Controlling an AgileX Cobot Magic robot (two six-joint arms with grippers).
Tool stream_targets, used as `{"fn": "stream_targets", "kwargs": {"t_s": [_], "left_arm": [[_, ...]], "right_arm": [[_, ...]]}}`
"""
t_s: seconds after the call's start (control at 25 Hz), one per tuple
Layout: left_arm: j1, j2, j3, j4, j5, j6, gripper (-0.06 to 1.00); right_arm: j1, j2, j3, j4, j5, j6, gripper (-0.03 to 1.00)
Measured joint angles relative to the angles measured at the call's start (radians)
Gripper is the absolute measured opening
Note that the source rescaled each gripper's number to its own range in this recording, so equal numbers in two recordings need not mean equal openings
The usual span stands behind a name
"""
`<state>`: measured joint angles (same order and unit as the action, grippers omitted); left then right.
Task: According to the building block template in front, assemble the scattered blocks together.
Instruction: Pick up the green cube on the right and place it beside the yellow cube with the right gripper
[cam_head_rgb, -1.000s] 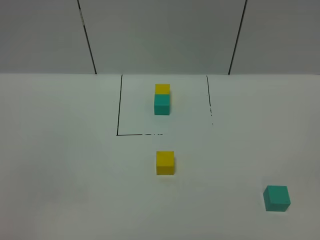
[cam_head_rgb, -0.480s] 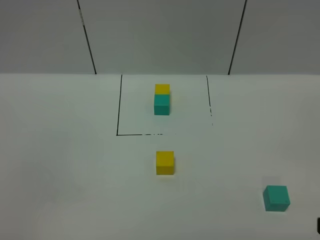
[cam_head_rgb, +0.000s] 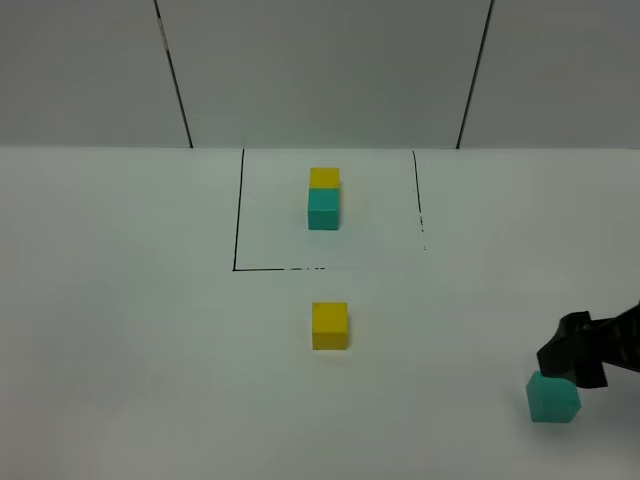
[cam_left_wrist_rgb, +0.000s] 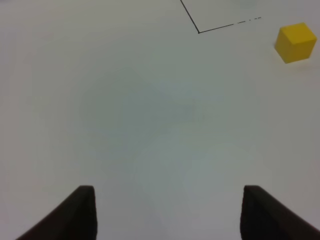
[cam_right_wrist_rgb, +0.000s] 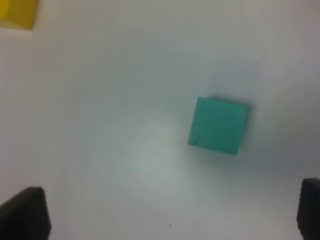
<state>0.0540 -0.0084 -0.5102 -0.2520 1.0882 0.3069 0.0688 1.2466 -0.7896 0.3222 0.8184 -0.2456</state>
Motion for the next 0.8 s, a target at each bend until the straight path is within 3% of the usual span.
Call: {"fn": "stream_targets", "kwargs": {"t_s": [0.28,0.56,0.8], "left_arm": [[0.000,0.000,0.000,0.000,0.000,-0.001,0.38],[0.000,0.000,0.000,0.000,0.000,-0.001,0.38],[0.000,0.000,0.000,0.000,0.000,-0.001,0.38]], "right_arm": [[0.074,0.221,-0.056,-0.024,-0.072,0.024,1.00],[0.080,0.369,-0.061,-0.105,-0.145,0.130,1.00],[0.080,0.420,-0.062,-0.109,-0.179,0.151,1.00]]}}
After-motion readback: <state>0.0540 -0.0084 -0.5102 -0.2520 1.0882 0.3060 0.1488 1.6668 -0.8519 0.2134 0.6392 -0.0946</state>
